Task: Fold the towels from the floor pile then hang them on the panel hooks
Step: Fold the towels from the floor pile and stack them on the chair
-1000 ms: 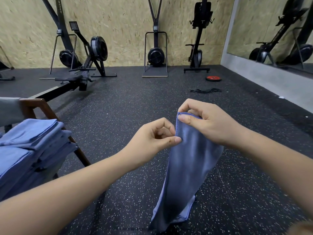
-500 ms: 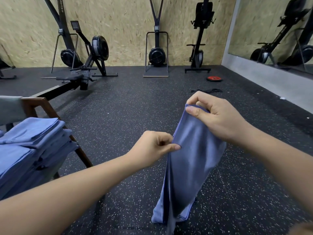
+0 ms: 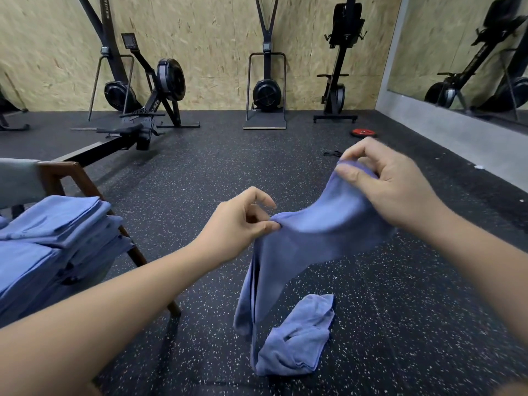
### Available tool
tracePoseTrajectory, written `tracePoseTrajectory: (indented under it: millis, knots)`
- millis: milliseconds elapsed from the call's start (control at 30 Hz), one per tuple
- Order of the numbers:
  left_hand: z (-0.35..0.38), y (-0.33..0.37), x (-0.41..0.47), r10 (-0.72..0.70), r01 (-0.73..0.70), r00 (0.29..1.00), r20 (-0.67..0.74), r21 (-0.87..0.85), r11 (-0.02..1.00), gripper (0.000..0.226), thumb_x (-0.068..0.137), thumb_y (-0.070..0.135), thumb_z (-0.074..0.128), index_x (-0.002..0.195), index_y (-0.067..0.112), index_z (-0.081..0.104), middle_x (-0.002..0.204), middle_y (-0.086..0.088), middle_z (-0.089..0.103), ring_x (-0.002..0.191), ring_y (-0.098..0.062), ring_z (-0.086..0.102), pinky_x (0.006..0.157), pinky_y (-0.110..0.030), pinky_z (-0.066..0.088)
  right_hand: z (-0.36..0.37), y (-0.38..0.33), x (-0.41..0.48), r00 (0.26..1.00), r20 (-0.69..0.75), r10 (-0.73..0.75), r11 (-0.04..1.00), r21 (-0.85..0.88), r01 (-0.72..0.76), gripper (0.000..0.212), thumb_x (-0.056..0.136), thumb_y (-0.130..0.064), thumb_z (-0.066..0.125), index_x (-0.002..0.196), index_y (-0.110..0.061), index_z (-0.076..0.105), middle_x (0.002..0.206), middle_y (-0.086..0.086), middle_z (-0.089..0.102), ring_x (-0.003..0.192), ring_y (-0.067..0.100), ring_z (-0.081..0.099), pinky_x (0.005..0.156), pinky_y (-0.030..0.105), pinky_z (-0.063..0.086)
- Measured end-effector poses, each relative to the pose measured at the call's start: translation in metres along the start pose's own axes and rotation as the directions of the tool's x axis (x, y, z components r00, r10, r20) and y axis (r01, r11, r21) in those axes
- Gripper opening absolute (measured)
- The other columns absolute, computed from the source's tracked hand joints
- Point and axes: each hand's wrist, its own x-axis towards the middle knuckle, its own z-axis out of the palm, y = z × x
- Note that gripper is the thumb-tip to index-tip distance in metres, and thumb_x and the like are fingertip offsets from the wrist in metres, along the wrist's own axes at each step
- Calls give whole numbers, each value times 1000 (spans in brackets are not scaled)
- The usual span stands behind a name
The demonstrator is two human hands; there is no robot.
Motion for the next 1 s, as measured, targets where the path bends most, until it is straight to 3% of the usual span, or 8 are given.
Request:
tracePoseTrajectory:
  millis: [67,200,367,533,667,800,900,1000]
  knots:
    - [-1,9,-2,33,-33,999,-9,2,999,22,88,22,88,98,27,70,80,8,78,72,-7,65,75,-32,54,10,-3,-6,988,154,7,1000,3,-7,19,96,-40,78,109,-32,68,65,-9,55,64,3,47,68,29,40]
    - [-1,29,-9,136,-138,990,38,42,990,20,89,17,87,93,25,70,76,11,74,65,-1,60,66,-23,48,37,-7,-19,902,432,20,999,36,-40,45,84,-54,85,122,-39,67,62,-9,40,60,6,34,59,29,28]
    - [1,45,-17,187,-189,981,59,37,981,25,94,19,82,98,19,58,76,5,70,61,-4,48,61,-20,40,53,-3,-21,850,527,-2,995,84,-50,13,95,-36,80,94,-25,74,63,-4,51,64,4,41,63,34,35]
    - [3,35,-20,47,-42,992,113,-47,998,33,91,13,80,104,24,53,82,4,76,69,-11,58,69,-35,50,51,-5,-16,883,470,5,993,99,-59,8,98,-27,76,90,-24,74,82,3,73,77,20,63,77,42,52]
    - [14,16,-22,-46,59,981,189,-65,996,24,85,14,78,98,25,62,81,0,76,69,-12,62,70,-39,51,44,-5,-12,926,379,8,991,122,-58,10,97,-20,75,87,-23,73,81,-4,73,77,3,60,77,35,51]
    - [16,-4,-23,-122,132,965,232,-27,991,14,83,18,77,91,24,67,83,-2,77,70,-12,62,72,-36,50,29,1,-4,962,273,21,998,52,-36,9,97,-21,76,89,-25,75,84,-8,74,83,10,67,82,35,51]
    - [13,-13,-22,-136,138,971,196,4,990,16,84,14,76,89,25,65,79,1,74,67,-12,58,69,-35,47,20,9,-1,978,202,49,997,42,-59,8,97,-23,76,89,-23,75,84,-7,75,82,7,66,82,33,50]
    - [9,-13,-22,-47,40,993,107,71,997,24,86,10,70,96,26,54,77,4,67,64,-11,51,67,-34,46,18,12,-1,978,182,100,990,82,-116,12,98,-22,74,87,-19,73,80,-6,75,76,3,62,78,30,49]
